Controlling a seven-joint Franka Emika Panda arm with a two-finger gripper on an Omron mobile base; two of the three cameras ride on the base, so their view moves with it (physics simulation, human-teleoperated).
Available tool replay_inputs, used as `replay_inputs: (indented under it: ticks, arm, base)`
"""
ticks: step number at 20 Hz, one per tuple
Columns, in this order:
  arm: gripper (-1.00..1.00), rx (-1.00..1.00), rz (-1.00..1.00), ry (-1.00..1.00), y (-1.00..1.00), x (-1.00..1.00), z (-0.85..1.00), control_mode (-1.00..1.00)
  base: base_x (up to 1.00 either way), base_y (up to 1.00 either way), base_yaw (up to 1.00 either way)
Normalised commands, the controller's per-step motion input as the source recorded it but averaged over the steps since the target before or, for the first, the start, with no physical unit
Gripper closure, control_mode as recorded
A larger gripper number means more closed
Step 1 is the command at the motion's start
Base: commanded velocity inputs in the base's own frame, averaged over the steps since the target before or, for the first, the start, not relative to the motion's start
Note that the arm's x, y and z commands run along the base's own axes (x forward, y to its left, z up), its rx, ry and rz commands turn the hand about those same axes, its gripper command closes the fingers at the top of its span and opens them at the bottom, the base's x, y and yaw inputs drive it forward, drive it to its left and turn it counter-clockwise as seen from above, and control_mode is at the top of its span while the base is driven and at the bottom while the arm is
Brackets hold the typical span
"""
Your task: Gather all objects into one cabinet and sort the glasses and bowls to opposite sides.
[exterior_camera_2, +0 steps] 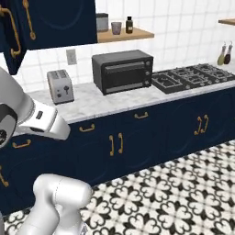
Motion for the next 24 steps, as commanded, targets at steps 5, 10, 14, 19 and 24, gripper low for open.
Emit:
replay_inputs:
  ticks: [5, 10, 14, 19, 24]
  arm:
    - [-1.00, 0.00, 0.00, 0.00, 0.00, 0.00, 0.00, 1.00]
    - [-1.00, 0.00, 0.00, 0.00, 0.00, 0.00, 0.00, 1.00]
    - [-1.00, 0.00, 0.00, 0.00, 0.00, 0.00, 0.00, 1.00]
    - [-1.00, 0.00, 0.00, 0.00, 0.00, 0.00, 0.00, 1.00]
    - [-1.00, 0.00, 0.00, 0.00, 0.00, 0.00, 0.00, 1.00]
  base:
    - [0.79, -0.90, 0.46]
    - [0.63, -0.69, 0.56]
    - [0.53, -0.67, 0.52]
    - [0.49, -0.79, 0.47]
    - [0.57, -0.58, 0.35]
